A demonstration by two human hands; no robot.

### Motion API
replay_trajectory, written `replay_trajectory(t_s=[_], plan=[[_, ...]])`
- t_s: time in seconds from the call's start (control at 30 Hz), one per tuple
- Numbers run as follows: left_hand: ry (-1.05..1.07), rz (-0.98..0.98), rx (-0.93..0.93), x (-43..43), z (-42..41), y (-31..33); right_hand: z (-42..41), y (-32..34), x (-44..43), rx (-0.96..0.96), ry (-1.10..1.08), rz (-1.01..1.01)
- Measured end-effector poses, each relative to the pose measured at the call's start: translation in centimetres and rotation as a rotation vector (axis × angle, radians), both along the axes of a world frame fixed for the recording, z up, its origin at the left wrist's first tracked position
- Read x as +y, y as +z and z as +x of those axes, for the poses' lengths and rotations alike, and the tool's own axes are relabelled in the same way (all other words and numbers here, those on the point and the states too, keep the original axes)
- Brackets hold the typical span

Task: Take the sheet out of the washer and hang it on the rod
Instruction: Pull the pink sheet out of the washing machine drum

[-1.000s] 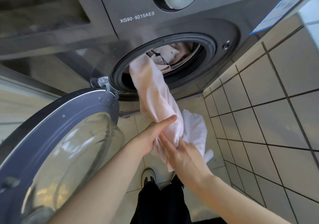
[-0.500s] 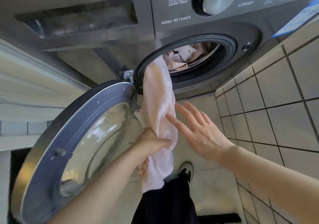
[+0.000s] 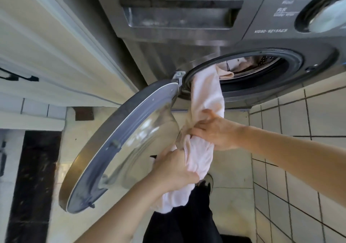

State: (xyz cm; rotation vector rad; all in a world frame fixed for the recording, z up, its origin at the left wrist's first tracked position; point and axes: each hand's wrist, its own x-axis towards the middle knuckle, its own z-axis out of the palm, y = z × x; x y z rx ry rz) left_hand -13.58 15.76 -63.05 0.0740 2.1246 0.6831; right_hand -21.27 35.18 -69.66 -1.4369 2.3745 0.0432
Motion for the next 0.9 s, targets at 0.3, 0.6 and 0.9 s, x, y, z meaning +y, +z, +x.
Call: replay_trajectory(t_s=[0.3, 0.6, 0.9], plan=[[0.12, -0.062, 0.275, 0.4, 2.4, -1.4, -1.1, -2.3, 0.3, -0.217, 0.061, 0.147], [0.144, -0.206, 0.414, 3.9, 4.3, -1.4, -2.2, 0.2, 2.9, -0.394, 0.128, 0.373], [-0.026, -0.127, 0.453, 6.7, 2.9, -0.5, -2.6, 1.2, 5.5, -0.465, -0.271, 0.26]])
